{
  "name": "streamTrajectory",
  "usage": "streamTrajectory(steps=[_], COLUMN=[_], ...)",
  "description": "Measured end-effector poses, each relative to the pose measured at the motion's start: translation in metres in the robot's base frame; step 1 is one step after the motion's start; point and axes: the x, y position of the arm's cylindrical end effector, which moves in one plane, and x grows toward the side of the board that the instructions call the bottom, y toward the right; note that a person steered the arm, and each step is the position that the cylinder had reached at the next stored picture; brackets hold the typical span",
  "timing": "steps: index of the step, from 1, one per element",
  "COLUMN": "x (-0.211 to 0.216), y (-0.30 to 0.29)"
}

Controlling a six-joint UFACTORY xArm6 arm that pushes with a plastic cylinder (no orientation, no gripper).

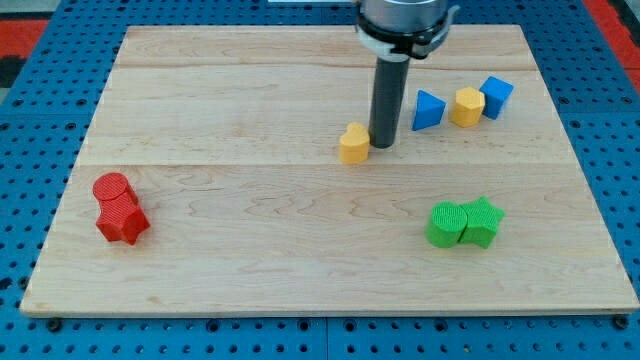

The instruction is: Separate the yellow heart from the yellow hexagon

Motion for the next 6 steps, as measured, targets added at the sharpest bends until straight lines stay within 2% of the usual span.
streamTrajectory(steps=[1, 2, 3, 4, 5, 6], x=[0.005, 0.005, 0.024, 0.023, 0.039, 0.006], y=[0.025, -0.033, -0.010, -0.063, -0.060, -0.117])
